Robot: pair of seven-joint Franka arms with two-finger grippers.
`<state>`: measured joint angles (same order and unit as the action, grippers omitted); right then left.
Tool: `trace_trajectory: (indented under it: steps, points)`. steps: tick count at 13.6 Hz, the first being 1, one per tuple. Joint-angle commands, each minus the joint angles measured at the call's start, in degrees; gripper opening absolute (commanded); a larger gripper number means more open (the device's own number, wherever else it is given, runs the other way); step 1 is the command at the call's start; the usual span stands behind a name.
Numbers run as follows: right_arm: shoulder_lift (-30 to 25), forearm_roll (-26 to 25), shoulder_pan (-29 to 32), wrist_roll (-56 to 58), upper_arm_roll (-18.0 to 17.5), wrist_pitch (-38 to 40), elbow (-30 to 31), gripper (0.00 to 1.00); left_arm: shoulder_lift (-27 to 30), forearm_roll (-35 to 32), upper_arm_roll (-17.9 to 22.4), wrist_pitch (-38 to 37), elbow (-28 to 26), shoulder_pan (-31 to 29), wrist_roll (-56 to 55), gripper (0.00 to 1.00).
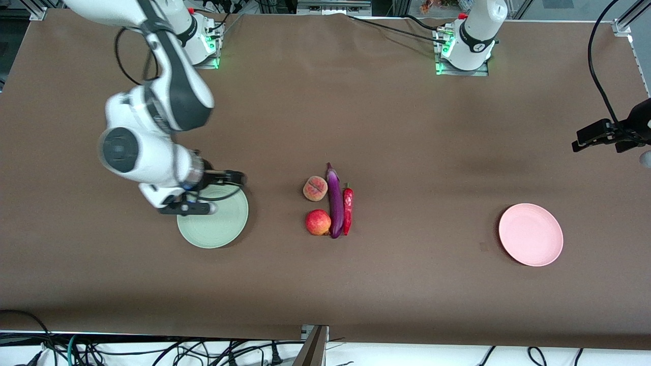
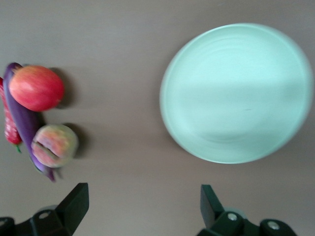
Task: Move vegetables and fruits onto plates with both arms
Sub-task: 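Reach the right gripper down to the peach and grasp it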
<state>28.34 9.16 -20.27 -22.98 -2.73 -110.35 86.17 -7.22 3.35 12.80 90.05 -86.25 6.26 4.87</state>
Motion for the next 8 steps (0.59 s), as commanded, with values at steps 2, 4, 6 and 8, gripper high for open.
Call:
trace_trajectory:
  steps: [2, 4, 6, 8]
  points:
    - [5.5, 0.3, -8.3, -13.2, 0.5, -9.3, -1.3, 1.00, -0.3, -0.4, -0.1, -0.4, 1.0, -0.2, -0.1, 1.00]
    - [8.3, 0.1, -11.5, -18.2, 0.6, -16.3, -1.3, 1.00, -0.3, -0.4, -0.1, -0.5, 1.0, -0.2, -0.1, 1.00]
    - [10.1, 0.0, -13.8, -20.7, 0.6, -19.9, -1.3, 1.00, -0.2, -0.4, -0.1, -0.5, 1.0, -0.2, -0.1, 1.00]
    - [11.7, -0.2, -15.8, -22.5, 0.9, -21.9, -1.3, 1.00, -0.2, -0.4, -0.1, -0.8, 1.0, -0.2, -0.1, 1.00]
